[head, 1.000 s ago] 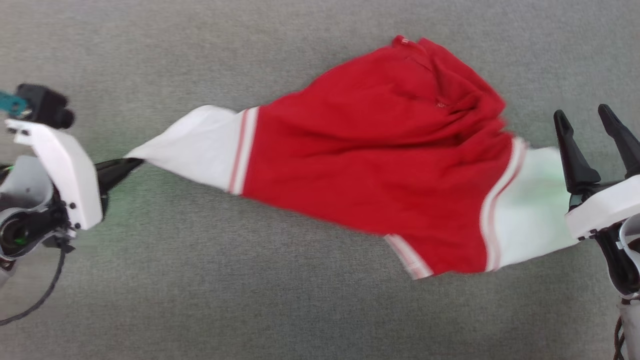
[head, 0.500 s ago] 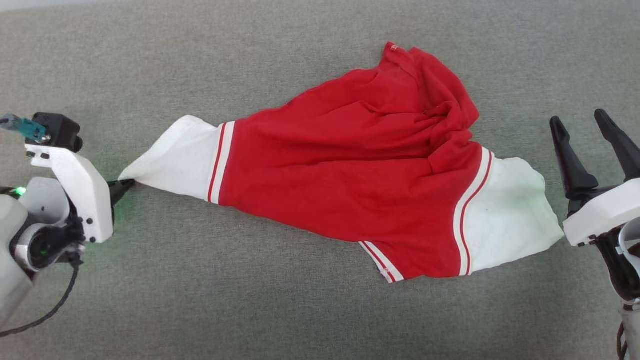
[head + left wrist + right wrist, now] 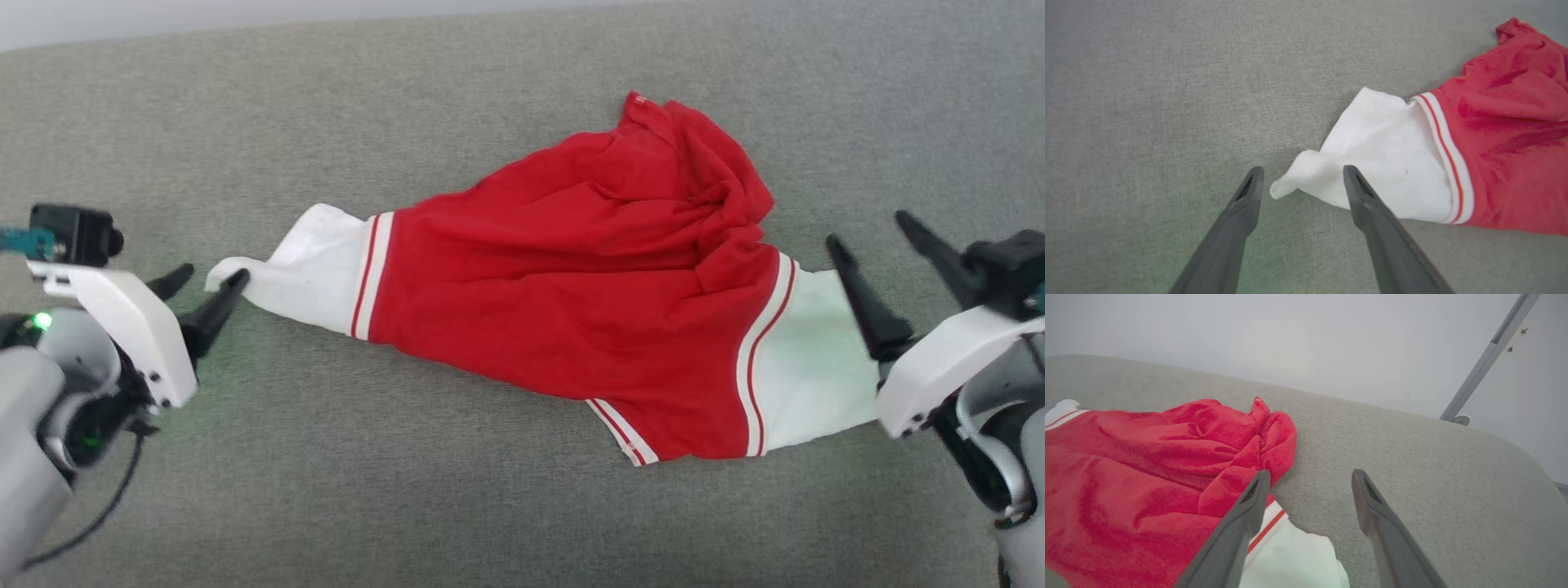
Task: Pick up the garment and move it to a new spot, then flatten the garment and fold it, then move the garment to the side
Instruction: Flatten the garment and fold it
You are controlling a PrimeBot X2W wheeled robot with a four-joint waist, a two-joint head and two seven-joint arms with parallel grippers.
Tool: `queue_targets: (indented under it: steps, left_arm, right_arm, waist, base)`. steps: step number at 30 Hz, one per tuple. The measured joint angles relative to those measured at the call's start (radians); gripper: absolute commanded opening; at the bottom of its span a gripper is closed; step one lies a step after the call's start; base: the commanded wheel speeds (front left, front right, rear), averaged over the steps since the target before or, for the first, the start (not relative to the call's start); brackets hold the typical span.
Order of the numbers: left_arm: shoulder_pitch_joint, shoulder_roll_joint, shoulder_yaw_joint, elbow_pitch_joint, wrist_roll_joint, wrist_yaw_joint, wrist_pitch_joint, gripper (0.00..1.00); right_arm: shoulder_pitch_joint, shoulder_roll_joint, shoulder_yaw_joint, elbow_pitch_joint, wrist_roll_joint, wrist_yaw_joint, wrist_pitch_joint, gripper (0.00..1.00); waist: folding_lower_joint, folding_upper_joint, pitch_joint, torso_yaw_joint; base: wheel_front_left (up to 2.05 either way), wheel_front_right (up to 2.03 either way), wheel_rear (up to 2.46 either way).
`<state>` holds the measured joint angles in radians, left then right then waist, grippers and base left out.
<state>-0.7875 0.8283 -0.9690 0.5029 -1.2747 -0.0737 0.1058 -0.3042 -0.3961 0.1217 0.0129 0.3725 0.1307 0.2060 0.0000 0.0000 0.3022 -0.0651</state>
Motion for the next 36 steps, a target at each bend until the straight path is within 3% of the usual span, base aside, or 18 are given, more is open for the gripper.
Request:
queue_targets:
  steps: [4,8,11,14,19,24,29,36]
  left_arm:
    - [0.068,-0.019,0.021,-0.054,0.015,0.029,-0.142,1.00]
    - [0.144,-0.057,0.044,-0.102,0.046,0.093,-0.311,1.00]
    - [0.208,-0.091,0.088,-0.123,0.075,0.130,-0.362,1.00]
    - [0.284,-0.160,0.217,-0.168,0.140,0.155,-0.366,1.00]
    - [0.453,-0.281,0.484,-0.263,0.367,0.181,-0.367,1.00]
    - [0.564,-0.412,0.664,-0.350,0.607,0.176,-0.367,1.00]
    - [0.624,-0.519,0.767,-0.401,0.805,0.133,-0.367,1.00]
    - [0.648,-0.642,0.850,-0.402,0.948,0.064,-0.367,1.00]
  right_arm:
    - [0.002,-0.091,0.100,-0.035,0.055,0.000,0.038,1.00]
    - [0.027,-0.200,0.171,-0.076,0.118,0.000,0.098,1.00]
    - [0.057,-0.278,0.227,-0.114,0.163,0.000,0.162,1.00]
    - [0.089,-0.355,0.260,-0.157,0.201,0.000,0.232,1.00]
    - [0.146,-0.469,0.293,-0.229,0.262,0.000,0.380,1.00]
    - [0.172,-0.535,0.312,-0.267,0.312,0.000,0.497,1.00]
    - [0.158,-0.553,0.338,-0.275,0.307,0.000,0.534,1.00]
    - [0.102,-0.598,0.448,-0.239,0.231,0.000,0.524,1.00]
  waist:
    - [0.0000,0.0000,-0.012,0.017]
    - [0.0000,0.0000,-0.015,0.040]
    - [0.0000,0.0000,-0.014,0.055]
    - [0.0000,0.0000,-0.008,0.071]
    - [0.0000,0.0000,0.003,0.101]
    - [0.0000,0.0000,0.015,0.134]
    - [0.0000,0.0000,0.032,0.171]
    - [0.0000,0.0001,0.066,0.217]
  base:
    - [0.00,0.00,0.00]
    - [0.00,0.00,0.00]
    - [0.00,0.00,0.00]
    - [0.00,0.00,0.00]
    - [0.00,0.00,0.00]
    - [0.00,0.00,0.00]
    - [0.00,0.00,0.00]
    - [0.00,0.00,0.00]
